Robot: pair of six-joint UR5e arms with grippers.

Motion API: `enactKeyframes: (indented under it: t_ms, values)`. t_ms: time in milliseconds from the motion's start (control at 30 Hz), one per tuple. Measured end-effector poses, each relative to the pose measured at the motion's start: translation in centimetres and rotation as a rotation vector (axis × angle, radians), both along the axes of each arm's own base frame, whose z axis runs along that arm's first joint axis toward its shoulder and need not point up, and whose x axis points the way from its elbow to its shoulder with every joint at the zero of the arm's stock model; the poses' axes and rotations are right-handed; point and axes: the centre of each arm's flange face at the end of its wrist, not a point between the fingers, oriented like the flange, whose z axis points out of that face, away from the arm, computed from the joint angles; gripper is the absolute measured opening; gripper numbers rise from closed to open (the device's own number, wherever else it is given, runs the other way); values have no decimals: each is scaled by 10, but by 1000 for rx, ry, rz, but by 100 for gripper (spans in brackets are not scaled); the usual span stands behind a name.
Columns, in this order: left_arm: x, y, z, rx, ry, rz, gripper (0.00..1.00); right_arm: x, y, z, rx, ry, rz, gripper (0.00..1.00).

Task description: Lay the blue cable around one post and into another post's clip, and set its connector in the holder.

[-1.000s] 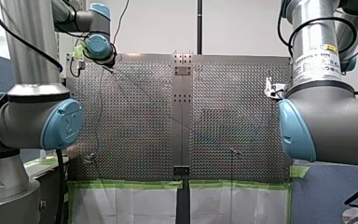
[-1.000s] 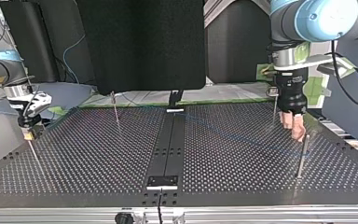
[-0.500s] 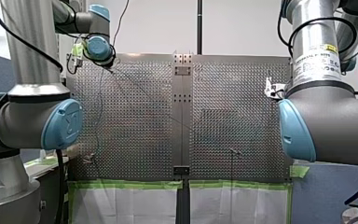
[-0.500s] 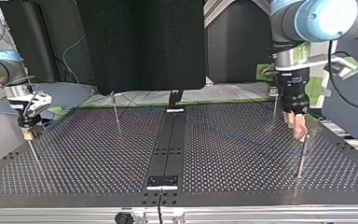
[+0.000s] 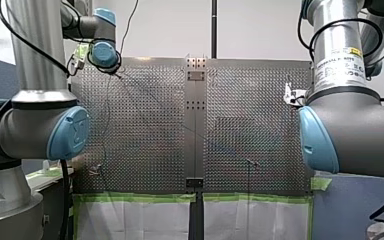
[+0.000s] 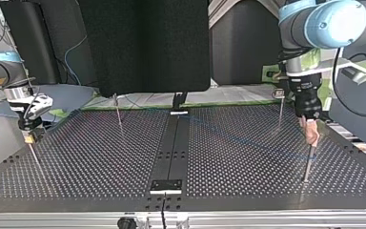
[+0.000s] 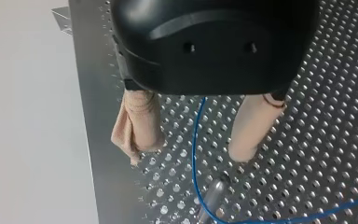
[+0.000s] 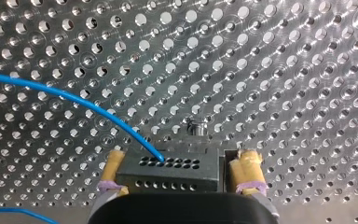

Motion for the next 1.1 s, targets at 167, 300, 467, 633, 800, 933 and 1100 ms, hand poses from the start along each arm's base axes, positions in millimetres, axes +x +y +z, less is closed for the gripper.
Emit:
enactKeyframes:
  t_ms: [167, 300, 467, 633, 800, 933, 1100]
  values:
    - [1, 6, 1, 39, 8, 18, 100, 0, 0, 0, 0, 0, 0, 100]
    - [2, 10, 1, 69, 14, 30, 100, 0, 0, 0, 0, 0, 0, 100]
    - [3, 14, 1, 97, 21, 39, 100, 0, 0, 0, 0, 0, 0, 100]
    - [3, 15, 2, 103, 20, 43, 100, 0, 0, 0, 0, 0, 0, 100]
    - [2, 16, 4, 103, 17, 45, 100, 0, 0, 0, 0, 0, 0, 100]
    - [2, 16, 4, 104, 17, 46, 100, 0, 0, 0, 0, 0, 0, 100]
    - [2, 16, 4, 104, 17, 46, 100, 0, 0, 0, 0, 0, 0, 100]
